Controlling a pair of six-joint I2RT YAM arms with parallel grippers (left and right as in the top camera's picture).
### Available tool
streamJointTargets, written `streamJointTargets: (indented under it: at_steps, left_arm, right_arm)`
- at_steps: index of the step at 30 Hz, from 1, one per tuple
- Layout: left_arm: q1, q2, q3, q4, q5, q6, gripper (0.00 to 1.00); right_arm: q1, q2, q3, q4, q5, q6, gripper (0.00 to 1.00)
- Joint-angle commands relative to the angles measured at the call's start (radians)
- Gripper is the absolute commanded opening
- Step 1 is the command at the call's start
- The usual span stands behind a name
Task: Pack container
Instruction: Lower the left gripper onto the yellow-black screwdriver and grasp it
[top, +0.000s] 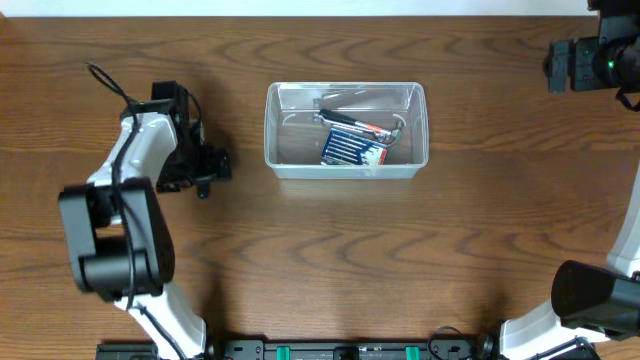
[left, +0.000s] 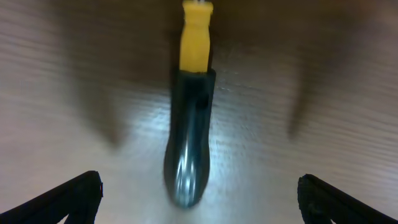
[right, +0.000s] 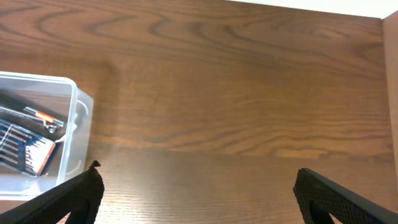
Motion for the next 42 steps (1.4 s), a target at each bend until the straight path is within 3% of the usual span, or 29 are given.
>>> streamJointTargets:
  at_steps: [1, 21, 28, 31, 37, 42]
  left_arm:
    - [0.007, 0.054, -0.001, 0.006, 0.036, 0.026, 0.98]
    - [0.007, 0.106, 0.0, 0.145, -0.014, -0.005, 0.99]
    - [0.007, 0.106, 0.0, 0.156, -0.013, -0.005, 0.7]
    - [0.007, 0.106, 0.0, 0.146, -0.013, -0.024, 0.62]
    - [0.007, 0.106, -0.001, 0.134, -0.012, -0.047, 0.31]
    - [0.007, 0.106, -0.001, 0.127, -0.013, -0.047, 0.3]
  right_arm:
    - [-0.003, 0.0, 0.0, 0.0, -0.015, 0.02, 0.99]
    - [-0.002, 0.0, 0.0, -0.003, -0.015, 0.02, 0.99]
    - [-0.003, 0.0, 0.0, -0.005, -0.015, 0.019, 0.99]
    - [-0.003, 0.0, 0.0, -0.005, -0.014, 0.019, 0.99]
    - [-0.003, 0.0, 0.0, -0.004, -0.014, 0.016, 0.99]
    - [-0.003, 0.0, 0.0, -0.004, -0.014, 0.016, 0.99]
